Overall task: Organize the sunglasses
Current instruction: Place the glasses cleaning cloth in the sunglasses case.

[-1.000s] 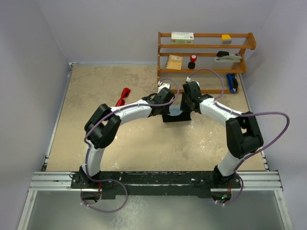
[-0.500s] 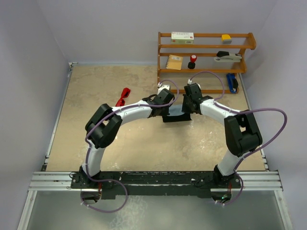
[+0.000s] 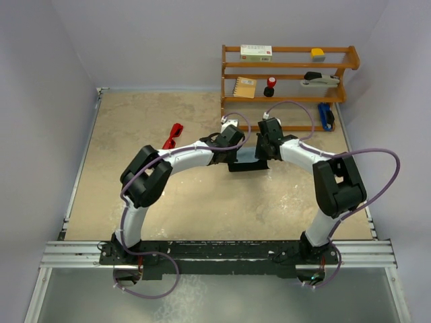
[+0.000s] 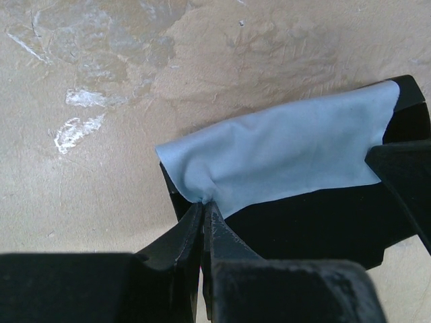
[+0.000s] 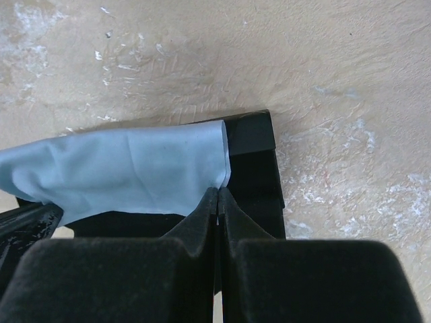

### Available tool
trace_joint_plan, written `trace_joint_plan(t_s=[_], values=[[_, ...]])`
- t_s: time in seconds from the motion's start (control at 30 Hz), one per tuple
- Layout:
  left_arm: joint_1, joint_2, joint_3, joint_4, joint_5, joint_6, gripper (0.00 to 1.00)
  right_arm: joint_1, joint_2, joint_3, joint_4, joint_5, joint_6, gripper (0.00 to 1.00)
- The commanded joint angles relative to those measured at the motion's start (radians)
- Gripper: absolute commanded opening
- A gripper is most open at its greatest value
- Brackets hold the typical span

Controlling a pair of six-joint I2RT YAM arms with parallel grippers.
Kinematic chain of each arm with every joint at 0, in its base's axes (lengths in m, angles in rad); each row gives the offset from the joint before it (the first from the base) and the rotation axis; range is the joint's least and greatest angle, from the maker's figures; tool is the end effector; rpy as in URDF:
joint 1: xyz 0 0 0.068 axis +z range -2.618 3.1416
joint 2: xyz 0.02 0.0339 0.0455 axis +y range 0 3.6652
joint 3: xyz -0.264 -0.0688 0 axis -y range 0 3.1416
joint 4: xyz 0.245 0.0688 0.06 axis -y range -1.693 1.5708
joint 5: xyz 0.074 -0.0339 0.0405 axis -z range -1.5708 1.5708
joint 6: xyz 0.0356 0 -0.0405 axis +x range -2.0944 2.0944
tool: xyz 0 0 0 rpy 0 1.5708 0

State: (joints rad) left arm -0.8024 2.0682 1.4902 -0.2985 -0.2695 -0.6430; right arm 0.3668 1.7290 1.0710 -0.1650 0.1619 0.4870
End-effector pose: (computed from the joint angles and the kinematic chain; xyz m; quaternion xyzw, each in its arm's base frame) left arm 0.3218 -0.3193 0.1787 0.0286 0.9325 -0.1282 0.3364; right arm 0.3440 0.1260 0.1918 0.0852 0.9244 0.0822 0.3625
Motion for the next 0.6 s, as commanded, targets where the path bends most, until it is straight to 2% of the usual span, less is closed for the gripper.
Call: trace_joint_plan(t_s=[0.0, 0.57], values=[[0.014, 0.014, -0.004, 0.039, 0.012, 0.003, 0.00, -0.006, 0.014, -0.006, 0.018, -0.001, -0.009, 0.00], [0.020, 0.015, -0.005, 0.038, 0.045, -0.006, 0.00, -0.020, 0.024, -0.011, 0.025, -0.001, -0.017, 0.00]])
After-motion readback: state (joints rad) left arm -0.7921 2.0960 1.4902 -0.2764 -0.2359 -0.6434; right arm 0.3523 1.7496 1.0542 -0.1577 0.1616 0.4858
